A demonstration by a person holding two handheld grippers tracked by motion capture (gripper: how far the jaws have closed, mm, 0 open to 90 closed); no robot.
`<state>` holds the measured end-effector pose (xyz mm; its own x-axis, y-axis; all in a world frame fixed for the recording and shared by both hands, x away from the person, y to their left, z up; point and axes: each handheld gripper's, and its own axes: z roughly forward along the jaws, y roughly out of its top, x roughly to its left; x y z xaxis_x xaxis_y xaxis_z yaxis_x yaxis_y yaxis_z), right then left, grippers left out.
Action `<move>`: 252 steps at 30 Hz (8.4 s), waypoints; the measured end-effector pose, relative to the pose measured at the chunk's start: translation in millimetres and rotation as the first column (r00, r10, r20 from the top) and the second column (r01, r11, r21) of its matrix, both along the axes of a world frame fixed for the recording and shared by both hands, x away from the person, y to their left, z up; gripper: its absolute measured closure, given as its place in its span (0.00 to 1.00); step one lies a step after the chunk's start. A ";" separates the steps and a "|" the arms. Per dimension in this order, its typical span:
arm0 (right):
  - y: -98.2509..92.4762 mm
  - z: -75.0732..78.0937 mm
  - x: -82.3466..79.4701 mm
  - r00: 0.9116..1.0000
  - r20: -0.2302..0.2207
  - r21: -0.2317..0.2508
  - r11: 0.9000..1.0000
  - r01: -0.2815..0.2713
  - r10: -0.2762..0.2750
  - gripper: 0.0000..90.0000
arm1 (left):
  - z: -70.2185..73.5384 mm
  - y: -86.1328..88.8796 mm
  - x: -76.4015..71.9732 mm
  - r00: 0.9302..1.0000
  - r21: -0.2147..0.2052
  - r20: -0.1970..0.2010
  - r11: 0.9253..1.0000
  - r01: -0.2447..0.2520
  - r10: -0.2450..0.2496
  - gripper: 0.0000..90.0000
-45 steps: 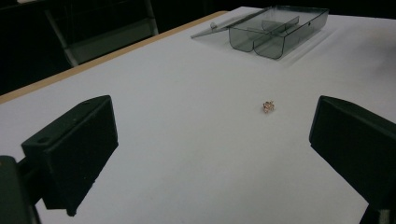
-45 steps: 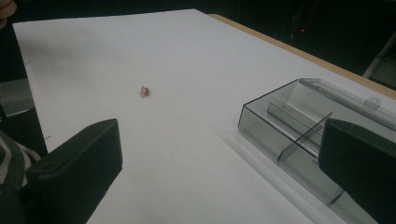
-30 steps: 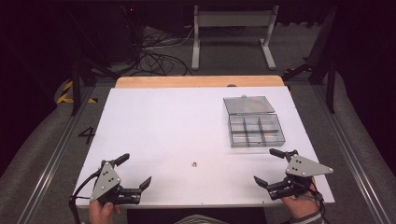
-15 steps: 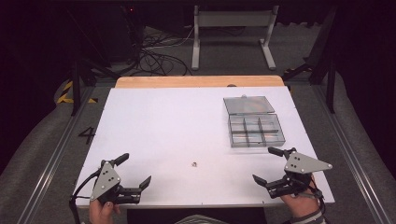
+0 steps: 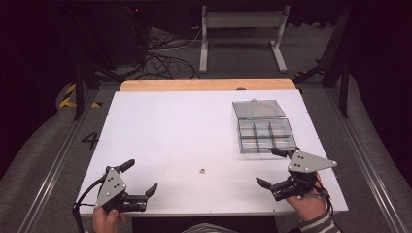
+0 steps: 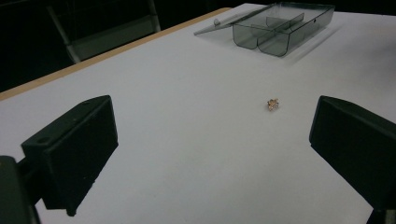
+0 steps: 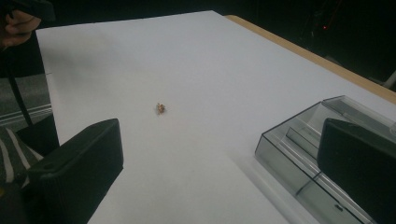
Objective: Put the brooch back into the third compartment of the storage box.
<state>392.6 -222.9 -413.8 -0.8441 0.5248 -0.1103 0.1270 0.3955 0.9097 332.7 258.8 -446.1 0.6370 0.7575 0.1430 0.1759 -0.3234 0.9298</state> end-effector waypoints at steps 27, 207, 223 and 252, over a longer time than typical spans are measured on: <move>56.6 9.9 24.0 0.994 -0.021 -0.019 0.994 -0.105 0.105 0.01 | -0.3 0.7 0.8 1.000 0.001 -0.005 1.000 0.005 -0.005 0.02; 136.0 6.4 51.3 0.990 -0.136 -0.173 0.983 -0.062 0.038 0.90 | -2.3 0.1 4.1 1.000 0.007 -0.025 1.000 0.002 -0.002 0.02; 96.9 22.8 58.4 0.990 -0.131 -0.160 0.986 0.035 -0.056 0.89 | -2.8 -0.4 4.9 1.000 0.003 -0.028 1.000 0.001 -0.001 0.02; 32.9 38.5 64.2 0.965 -0.105 -0.125 0.966 0.225 -0.238 0.89 | -3.4 -0.1 5.7 0.999 0.004 -0.034 1.000 -0.002 0.002 0.02</move>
